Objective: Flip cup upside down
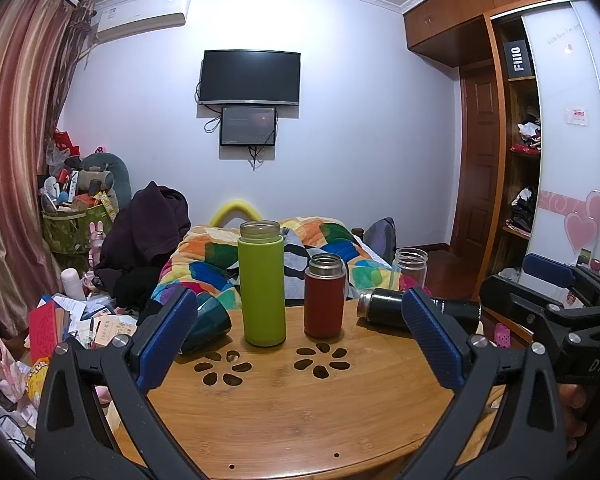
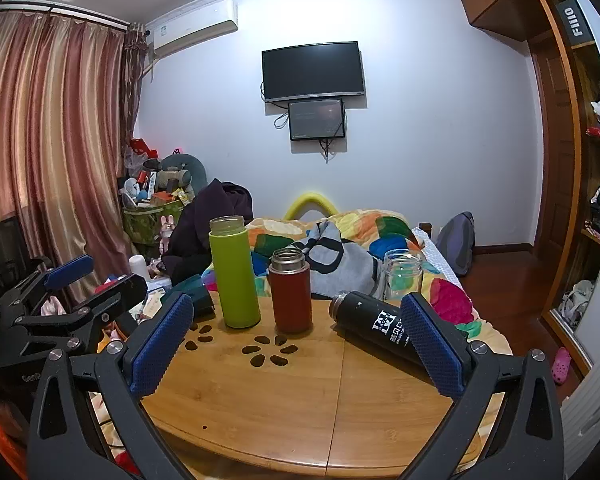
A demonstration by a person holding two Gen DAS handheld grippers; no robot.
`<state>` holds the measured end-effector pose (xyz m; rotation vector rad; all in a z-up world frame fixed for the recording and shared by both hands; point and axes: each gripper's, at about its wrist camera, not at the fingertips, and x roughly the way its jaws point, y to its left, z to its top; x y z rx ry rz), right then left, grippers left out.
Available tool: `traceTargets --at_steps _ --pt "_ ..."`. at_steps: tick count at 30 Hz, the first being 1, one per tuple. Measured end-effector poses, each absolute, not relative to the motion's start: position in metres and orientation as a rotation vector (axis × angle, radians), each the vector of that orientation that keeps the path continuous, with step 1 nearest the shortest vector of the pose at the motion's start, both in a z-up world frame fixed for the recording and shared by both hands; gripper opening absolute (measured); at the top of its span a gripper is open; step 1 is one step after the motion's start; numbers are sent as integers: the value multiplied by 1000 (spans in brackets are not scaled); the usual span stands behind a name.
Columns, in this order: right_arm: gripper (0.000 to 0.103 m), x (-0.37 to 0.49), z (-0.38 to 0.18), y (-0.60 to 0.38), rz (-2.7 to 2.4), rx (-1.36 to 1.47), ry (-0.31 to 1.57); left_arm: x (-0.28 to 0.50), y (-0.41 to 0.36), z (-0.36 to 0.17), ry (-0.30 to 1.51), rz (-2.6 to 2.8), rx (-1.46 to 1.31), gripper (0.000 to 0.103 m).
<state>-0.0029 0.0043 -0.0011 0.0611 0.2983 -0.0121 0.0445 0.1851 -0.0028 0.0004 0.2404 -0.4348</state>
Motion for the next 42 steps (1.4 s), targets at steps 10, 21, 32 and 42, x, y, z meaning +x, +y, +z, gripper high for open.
traceTargets --at_steps 10,21,32,42 --pt "103 -3 2 3 -9 64 295 46 185 -3 248 -433 -2 103" --pt "103 -5 2 2 -14 77 296 47 184 -5 251 -442 3 103" --pt "103 0 -1 1 -2 68 298 53 187 -8 256 -429 13 103" --pt "103 27 -21 -4 -1 67 362 107 209 -18 354 -393 50 103"
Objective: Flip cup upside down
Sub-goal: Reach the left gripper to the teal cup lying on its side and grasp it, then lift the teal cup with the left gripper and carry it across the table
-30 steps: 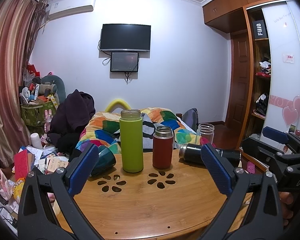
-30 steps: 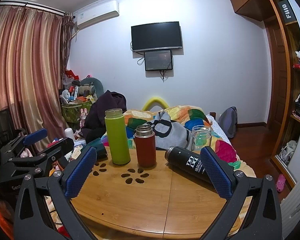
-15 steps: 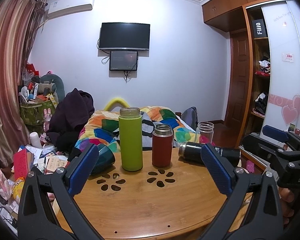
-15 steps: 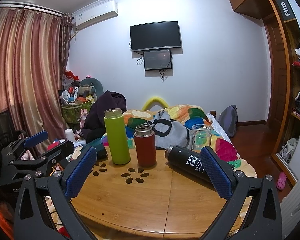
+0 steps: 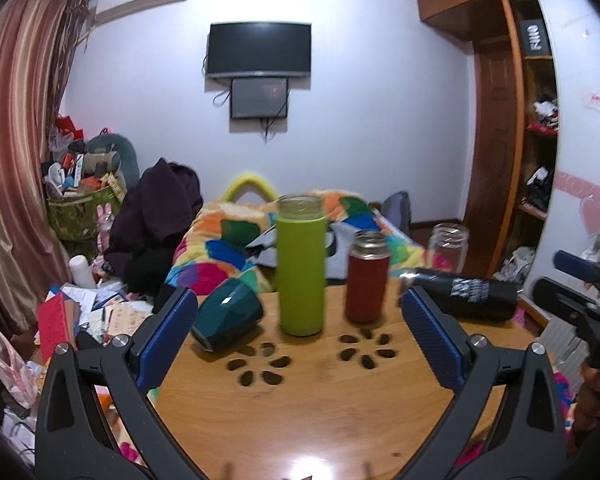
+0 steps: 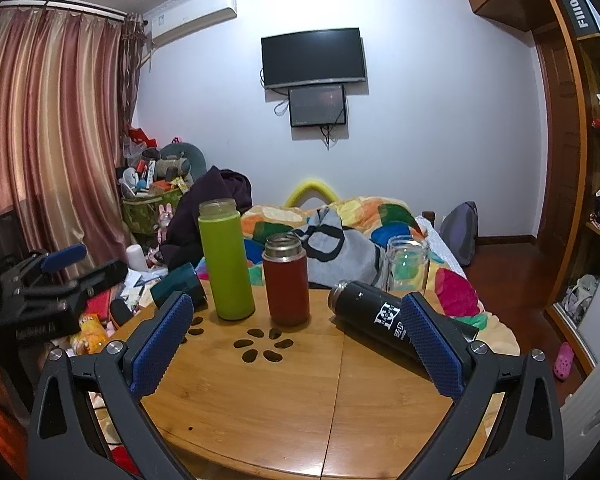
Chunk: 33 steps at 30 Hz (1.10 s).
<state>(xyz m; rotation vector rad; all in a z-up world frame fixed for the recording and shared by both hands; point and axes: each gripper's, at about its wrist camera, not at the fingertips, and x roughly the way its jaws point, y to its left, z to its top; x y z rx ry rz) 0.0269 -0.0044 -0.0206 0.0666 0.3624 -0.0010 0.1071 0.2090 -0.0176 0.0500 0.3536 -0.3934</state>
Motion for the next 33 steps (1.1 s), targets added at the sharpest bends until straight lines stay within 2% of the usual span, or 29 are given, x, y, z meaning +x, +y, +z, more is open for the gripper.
traceTargets --at_steps 6,10,17,22,26,31,33 --pt "103 45 -37 -12 0 83 429 168 222 -36 480 -340 131 103" --pt "103 53 -46 -14 1 89 461 220 226 -60 633 -354 158 103" --pt "103 67 -59 -15 15 93 510 295 232 -103 860 -425 83 103" --pt "103 77 -69 -13 27 85 544 320 225 -119 915 -467 71 103" --pt "103 82 -76 -12 40 85 569 325 217 -131 934 -454 137 85" --pt "103 87 -82 -12 54 95 590 322 220 -131 916 -457 133 74" --pt "103 88 -84 -12 57 101 596 319 221 -131 906 -452 140 72"
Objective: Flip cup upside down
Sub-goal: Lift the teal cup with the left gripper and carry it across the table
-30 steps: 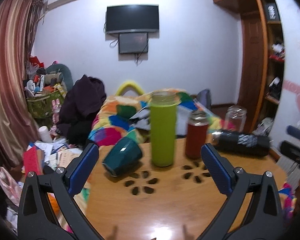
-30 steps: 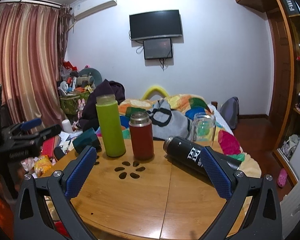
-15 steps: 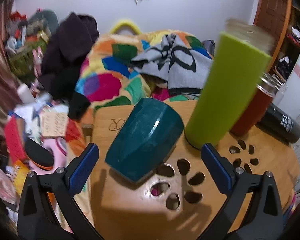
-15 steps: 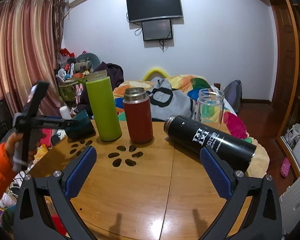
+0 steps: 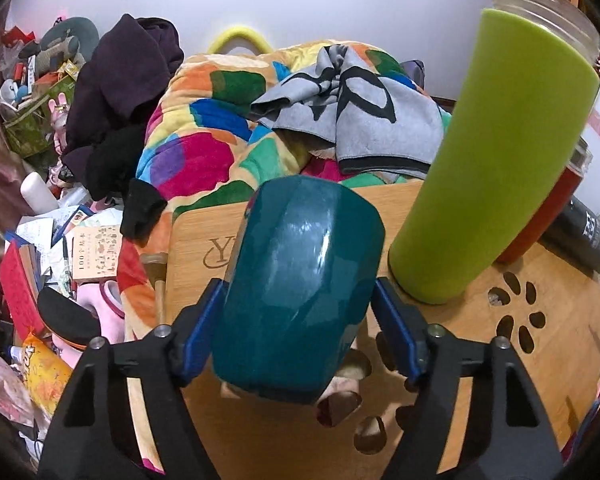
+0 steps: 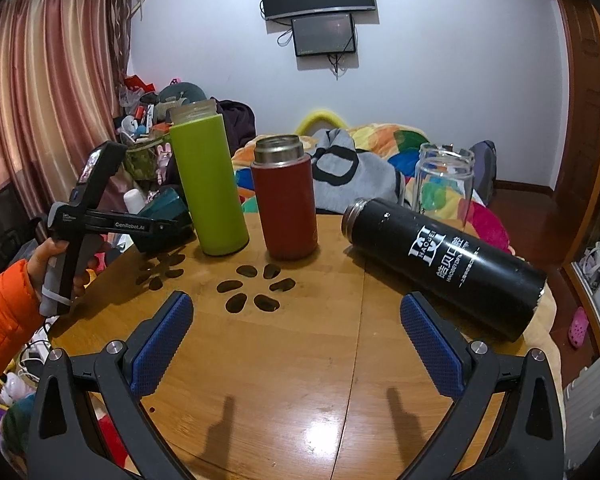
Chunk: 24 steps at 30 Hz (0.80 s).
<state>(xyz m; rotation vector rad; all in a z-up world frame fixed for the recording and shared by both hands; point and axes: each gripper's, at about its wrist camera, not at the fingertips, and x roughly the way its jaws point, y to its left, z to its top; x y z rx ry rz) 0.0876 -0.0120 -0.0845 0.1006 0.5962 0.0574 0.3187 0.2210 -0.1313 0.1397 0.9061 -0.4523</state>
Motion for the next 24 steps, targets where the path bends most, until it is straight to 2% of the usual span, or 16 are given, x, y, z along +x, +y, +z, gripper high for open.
traceTargets --at_steps 7,15,24 --pt "103 87 -86 -14 64 108 596 292 221 -128 890 -441 171 72" --pt "103 81 -92 -13 73 126 617 226 202 -124 831 -476 286 72" --pt "103 66 -94 -13 83 139 615 164 168 -121 825 -617 265 72"
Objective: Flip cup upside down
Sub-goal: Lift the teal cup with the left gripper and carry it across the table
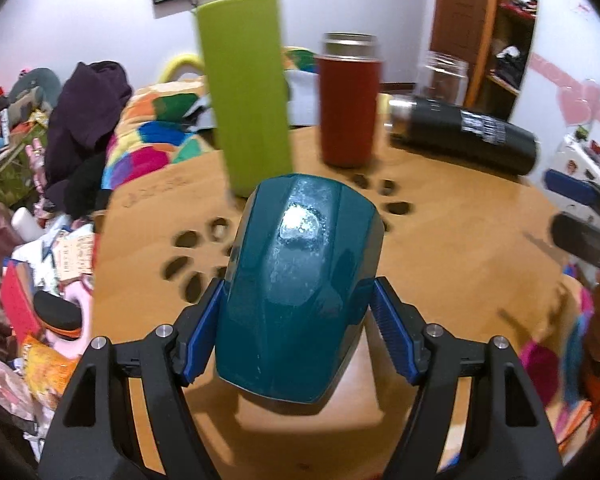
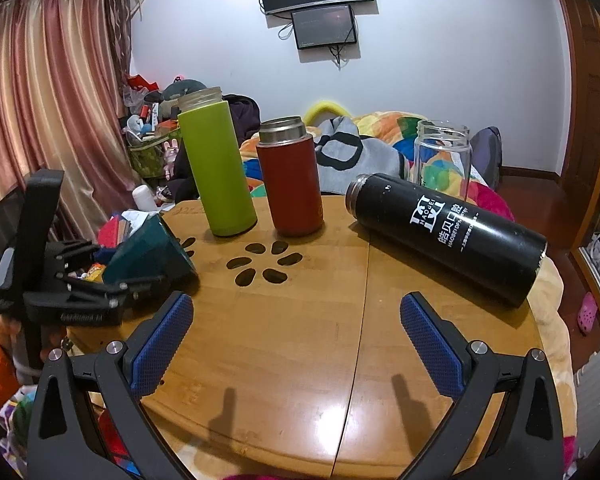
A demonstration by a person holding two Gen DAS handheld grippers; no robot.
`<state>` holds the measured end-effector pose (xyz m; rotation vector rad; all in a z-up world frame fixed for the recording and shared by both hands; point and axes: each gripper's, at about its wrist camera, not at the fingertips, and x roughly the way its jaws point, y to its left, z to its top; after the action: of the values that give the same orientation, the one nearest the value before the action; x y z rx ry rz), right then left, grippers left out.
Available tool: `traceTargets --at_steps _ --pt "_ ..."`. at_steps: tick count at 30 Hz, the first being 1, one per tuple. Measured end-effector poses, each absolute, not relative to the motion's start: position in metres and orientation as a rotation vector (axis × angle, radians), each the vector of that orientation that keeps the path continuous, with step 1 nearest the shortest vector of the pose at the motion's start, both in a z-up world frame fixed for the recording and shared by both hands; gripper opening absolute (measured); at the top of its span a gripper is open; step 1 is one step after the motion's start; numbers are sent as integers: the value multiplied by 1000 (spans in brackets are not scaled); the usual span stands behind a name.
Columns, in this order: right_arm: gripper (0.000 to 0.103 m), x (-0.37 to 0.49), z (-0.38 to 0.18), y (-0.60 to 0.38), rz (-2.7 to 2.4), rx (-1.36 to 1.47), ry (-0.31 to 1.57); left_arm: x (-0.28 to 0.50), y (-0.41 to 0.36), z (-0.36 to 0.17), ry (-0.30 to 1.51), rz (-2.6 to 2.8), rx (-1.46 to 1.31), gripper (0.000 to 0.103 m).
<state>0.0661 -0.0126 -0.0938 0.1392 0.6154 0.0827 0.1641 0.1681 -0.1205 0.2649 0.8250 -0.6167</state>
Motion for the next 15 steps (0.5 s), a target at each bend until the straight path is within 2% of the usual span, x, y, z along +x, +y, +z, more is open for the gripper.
traceTargets --at_steps 15 --pt "103 48 -91 -18 88 155 592 116 117 -116 850 -761 243 72"
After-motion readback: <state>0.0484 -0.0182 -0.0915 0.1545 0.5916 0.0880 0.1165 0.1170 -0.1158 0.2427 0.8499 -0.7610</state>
